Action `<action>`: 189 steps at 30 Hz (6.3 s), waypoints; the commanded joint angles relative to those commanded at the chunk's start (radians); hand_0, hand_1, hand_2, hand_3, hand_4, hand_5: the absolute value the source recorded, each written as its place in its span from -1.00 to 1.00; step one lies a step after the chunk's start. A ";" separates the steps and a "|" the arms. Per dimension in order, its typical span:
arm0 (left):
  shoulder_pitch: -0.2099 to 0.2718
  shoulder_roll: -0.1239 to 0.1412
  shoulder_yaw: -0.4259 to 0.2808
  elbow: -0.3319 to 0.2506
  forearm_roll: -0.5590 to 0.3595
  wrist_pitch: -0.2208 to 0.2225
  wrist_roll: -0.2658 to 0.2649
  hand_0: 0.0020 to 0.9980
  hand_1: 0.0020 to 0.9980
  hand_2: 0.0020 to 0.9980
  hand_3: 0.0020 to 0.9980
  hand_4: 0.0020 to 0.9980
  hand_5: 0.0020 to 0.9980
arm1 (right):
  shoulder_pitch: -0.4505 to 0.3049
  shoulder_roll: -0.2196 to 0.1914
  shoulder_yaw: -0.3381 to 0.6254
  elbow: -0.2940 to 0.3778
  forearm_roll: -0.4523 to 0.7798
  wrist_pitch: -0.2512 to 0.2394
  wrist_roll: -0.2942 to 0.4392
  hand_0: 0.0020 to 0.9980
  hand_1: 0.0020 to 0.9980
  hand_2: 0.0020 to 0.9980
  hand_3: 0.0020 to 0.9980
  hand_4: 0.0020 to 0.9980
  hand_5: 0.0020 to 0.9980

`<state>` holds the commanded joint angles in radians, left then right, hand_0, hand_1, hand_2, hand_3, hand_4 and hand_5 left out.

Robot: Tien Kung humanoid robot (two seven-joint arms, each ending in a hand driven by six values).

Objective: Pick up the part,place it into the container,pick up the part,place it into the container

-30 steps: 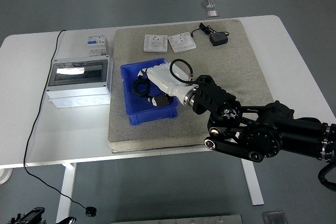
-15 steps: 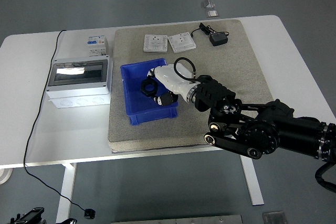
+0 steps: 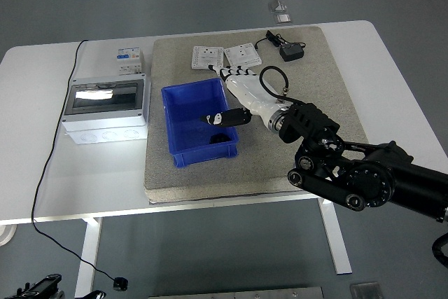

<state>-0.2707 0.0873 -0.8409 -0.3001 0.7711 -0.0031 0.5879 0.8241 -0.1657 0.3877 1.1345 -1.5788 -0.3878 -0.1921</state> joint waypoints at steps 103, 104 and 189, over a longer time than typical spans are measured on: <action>-0.023 0.018 -0.081 -0.021 0.186 -0.048 0.057 0.38 0.33 0.40 0.29 0.46 0.57 | 0.097 0.116 -0.158 -0.437 0.017 0.149 -0.102 0.76 0.73 0.68 0.80 0.90 -0.02; -0.023 0.018 -0.081 -0.021 0.187 -0.049 0.057 0.38 0.33 0.40 0.29 0.46 0.57 | 0.097 0.117 -0.164 -0.438 0.021 0.154 -0.105 0.76 0.73 0.68 0.80 0.90 -0.02; -0.021 0.017 -0.041 -0.019 0.137 -0.013 0.015 0.39 0.35 0.40 0.33 0.50 0.54 | -0.090 -0.035 0.079 0.010 0.077 -0.054 0.110 0.81 0.79 0.72 0.63 0.55 -0.40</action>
<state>-0.2915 0.1044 -0.8824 -0.3188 0.9079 -0.0159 0.6031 0.7344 -0.2011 0.4671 1.1441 -1.5015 -0.4414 -0.0819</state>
